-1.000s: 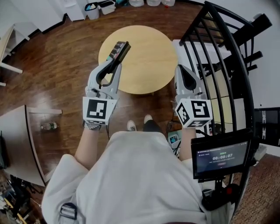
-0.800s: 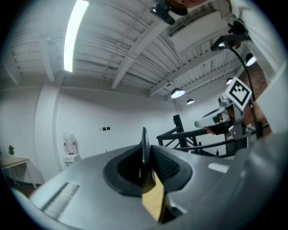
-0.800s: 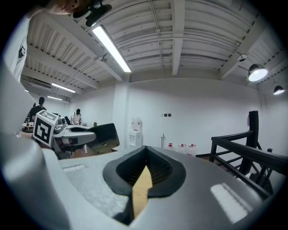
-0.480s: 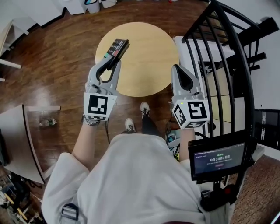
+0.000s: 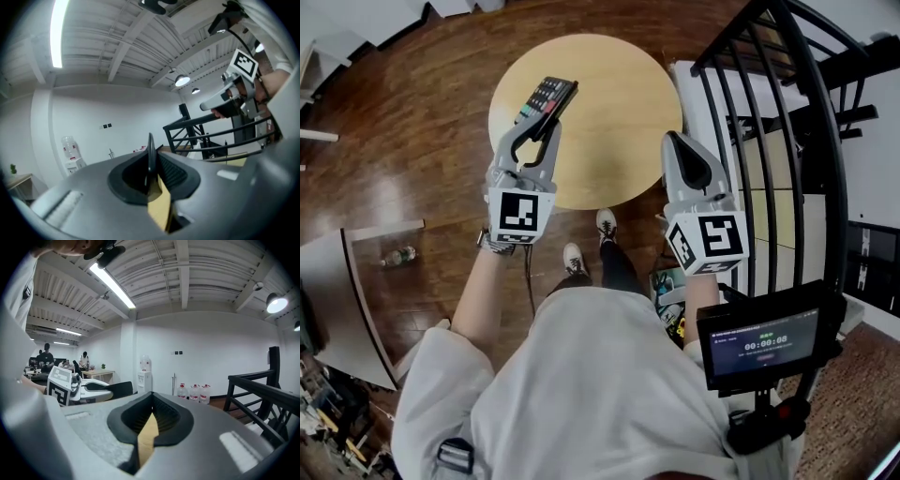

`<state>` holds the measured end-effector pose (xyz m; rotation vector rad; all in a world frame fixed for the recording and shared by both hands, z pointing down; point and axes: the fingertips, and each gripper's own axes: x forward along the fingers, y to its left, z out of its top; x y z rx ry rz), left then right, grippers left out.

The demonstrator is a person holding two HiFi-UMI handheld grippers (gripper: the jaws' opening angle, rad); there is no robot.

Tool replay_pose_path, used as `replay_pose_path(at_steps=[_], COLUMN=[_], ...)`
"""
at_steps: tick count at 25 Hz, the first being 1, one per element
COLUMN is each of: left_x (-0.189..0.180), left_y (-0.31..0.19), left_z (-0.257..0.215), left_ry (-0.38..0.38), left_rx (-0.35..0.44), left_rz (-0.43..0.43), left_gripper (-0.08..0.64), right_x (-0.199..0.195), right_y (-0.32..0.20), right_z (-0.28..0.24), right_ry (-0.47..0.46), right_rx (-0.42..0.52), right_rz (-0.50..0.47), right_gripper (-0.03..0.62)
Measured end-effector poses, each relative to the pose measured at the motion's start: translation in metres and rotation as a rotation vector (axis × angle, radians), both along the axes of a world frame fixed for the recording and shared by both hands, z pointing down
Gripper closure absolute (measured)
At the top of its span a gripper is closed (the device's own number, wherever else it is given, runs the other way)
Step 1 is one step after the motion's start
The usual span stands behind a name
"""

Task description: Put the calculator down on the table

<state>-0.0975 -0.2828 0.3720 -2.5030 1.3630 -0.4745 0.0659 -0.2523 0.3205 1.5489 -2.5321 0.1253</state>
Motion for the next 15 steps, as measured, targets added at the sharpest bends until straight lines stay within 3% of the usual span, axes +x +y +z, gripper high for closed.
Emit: replay_pose_path(at_steps=[15], left_x=[0.017], left_y=[-0.041], left_z=[0.103], left_ry=[-0.103], left_rx=[-0.137], left_rz=[0.015], left_gripper=[0.495], right_x=[0.015], right_y=[-0.025], right_z=[0.035], right_ry=[0.006], right_rx=[-0.072], right_rz=[0.01], right_gripper=[0.592])
